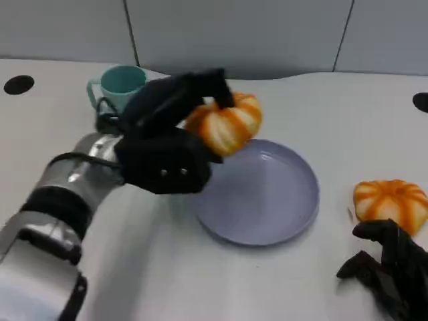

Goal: Grasp the bread from the table and place it into the plate.

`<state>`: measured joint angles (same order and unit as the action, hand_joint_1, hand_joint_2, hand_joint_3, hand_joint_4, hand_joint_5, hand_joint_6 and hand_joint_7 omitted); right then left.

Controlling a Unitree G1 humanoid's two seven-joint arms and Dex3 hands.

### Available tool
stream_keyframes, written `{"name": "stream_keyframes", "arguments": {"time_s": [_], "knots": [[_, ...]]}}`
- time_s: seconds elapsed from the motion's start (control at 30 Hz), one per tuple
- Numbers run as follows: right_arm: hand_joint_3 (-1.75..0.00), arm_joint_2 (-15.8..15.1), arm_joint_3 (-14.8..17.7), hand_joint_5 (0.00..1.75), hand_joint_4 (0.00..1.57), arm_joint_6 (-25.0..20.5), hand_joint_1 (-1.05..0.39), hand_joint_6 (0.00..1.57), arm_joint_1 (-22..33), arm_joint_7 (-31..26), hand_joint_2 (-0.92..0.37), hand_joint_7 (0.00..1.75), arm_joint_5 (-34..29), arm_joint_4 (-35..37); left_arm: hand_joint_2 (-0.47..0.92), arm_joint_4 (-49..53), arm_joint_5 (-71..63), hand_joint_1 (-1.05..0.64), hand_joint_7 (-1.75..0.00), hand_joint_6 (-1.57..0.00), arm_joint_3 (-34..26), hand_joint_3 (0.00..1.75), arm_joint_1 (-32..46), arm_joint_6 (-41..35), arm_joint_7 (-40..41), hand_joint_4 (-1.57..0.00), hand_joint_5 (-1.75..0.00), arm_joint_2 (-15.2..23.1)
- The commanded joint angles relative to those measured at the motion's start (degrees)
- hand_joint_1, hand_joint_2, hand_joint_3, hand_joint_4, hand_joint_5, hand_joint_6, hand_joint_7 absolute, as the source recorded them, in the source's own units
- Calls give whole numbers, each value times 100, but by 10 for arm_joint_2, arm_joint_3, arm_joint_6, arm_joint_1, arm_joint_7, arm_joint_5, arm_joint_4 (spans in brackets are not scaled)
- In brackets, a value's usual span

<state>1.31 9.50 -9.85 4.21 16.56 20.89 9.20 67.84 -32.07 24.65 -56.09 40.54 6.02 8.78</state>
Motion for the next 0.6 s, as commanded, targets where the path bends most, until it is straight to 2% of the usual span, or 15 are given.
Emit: {"name": "stream_keyframes", "arguments": {"time_s": [0.03, 0.33, 0.53, 0.6], "knots": [[-63, 1, 1, 175, 46, -15, -35, 24, 7, -13, -92, 168, 4, -19, 84, 19, -26, -10, -175, -62, 26, 12, -31, -19, -7, -88, -175, -28], [-64, 4, -4, 175, 46, -7, -34, 26, 13, -12, -92, 167, 0, -23, 85, 47, -59, -8, -175, -67, 61, 15, -37, -56, -2, -89, -175, -67], [-63, 6, -7, 175, 47, 0, -35, 27, 14, -14, -92, 167, -3, -22, 82, 57, -115, -17, -175, -63, 115, 16, -37, -56, 22, -87, -175, -65], [-64, 8, -8, 175, 48, 1, -34, 27, 15, -14, -92, 167, 0, -22, 80, 61, -134, -29, -172, -50, 134, 14, -42, -59, 16, -71, -174, -60]]}}
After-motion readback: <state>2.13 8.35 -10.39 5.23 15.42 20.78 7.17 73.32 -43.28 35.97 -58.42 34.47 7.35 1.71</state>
